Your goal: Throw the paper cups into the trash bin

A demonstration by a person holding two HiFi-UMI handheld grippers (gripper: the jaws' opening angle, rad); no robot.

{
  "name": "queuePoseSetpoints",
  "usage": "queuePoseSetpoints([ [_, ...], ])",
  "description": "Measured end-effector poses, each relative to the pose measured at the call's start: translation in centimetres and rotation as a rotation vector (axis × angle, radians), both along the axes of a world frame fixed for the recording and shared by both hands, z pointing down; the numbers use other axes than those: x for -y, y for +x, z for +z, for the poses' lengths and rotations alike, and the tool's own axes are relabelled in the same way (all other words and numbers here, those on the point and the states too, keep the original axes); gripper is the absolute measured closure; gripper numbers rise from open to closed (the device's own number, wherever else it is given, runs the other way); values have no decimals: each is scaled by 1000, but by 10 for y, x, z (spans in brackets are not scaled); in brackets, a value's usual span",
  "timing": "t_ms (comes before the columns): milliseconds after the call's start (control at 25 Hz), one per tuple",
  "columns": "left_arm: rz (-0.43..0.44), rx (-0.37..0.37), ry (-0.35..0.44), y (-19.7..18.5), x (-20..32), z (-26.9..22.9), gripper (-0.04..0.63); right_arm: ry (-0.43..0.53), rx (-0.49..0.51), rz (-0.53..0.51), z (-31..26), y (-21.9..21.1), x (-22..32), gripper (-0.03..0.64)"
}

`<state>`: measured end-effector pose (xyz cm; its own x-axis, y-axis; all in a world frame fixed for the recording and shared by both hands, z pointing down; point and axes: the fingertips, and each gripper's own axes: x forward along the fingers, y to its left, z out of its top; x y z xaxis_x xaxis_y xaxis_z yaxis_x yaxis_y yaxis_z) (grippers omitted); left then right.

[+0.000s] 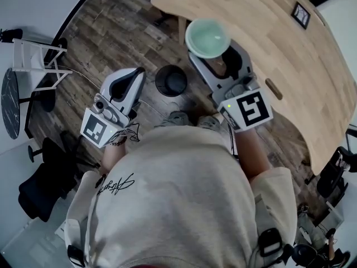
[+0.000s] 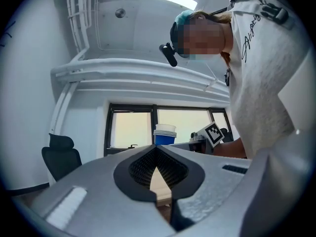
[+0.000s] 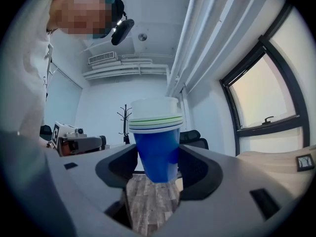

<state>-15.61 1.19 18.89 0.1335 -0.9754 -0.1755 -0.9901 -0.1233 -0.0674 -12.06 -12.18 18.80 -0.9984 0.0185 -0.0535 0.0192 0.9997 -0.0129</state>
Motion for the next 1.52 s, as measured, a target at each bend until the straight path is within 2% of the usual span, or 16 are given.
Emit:
queuePoseSetpoints([
  [640,-82,-7,-8,-82,-82,14,595,-13,4,-89,14,-94,-82,359],
  [920,-136,-22,-2,-97,-94,12,595,-7,-6,-155,12,-114,-94,359],
  [1080,-196,-22,14,-101,-95,10,595,2,-3,-224,10,-123,-95,359],
  [1520,-352,-38,1,-104,-93,17,595,-13,5,-399,18,-150,-100,359],
])
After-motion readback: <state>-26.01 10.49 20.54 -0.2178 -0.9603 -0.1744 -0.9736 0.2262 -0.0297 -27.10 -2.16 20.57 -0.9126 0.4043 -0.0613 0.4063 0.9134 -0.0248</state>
